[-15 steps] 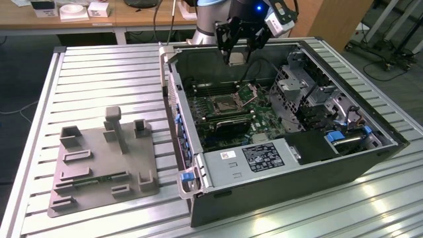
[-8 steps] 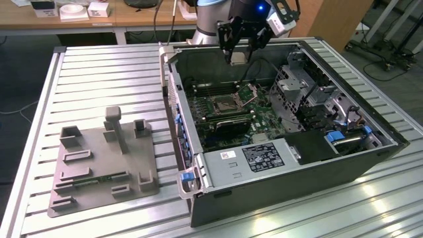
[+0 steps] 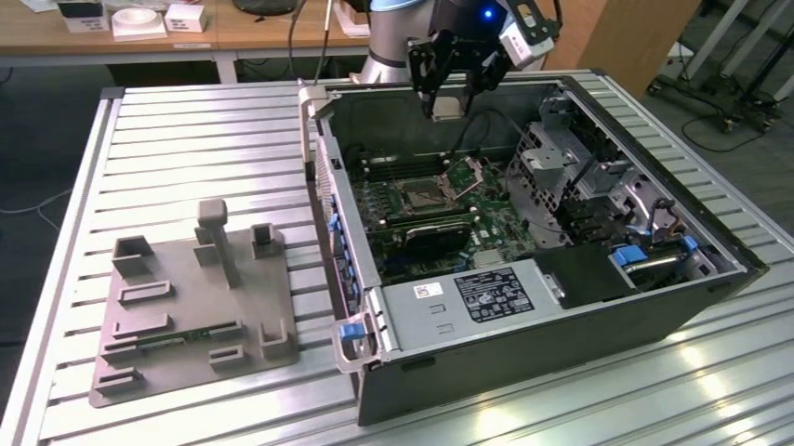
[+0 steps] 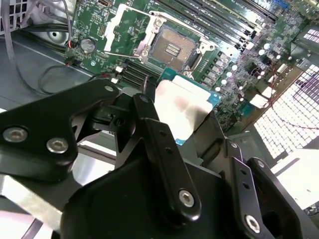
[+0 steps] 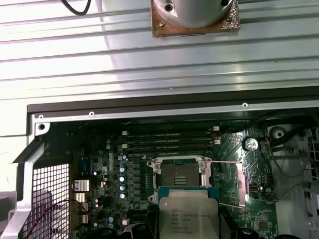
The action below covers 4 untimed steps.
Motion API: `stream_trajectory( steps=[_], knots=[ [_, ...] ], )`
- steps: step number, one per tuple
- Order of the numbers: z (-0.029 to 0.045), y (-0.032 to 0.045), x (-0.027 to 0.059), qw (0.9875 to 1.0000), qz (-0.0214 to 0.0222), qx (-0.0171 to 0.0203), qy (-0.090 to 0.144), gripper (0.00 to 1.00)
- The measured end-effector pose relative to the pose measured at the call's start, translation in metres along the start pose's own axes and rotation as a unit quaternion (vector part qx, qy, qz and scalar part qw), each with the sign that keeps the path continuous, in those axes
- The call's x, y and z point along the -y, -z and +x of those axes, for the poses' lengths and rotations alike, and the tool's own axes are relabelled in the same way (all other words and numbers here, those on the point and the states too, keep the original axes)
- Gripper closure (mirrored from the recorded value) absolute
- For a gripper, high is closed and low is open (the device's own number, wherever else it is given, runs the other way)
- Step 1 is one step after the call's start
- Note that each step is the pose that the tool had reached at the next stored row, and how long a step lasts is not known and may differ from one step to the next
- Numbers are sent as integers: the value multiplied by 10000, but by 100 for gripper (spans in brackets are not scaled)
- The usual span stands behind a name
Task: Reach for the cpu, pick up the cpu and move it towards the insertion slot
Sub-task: 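Pick up the cpu and move it towards the insertion slot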
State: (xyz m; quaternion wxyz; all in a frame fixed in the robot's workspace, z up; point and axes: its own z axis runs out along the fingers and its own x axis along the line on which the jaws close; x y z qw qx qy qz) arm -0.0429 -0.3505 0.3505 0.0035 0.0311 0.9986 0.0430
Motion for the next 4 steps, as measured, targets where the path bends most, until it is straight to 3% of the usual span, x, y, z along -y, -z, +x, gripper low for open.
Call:
stream_trajectory(
  steps=[4],
  knots=[
    [0, 0, -1, 10000, -8, 0, -1, 45]
  ],
)
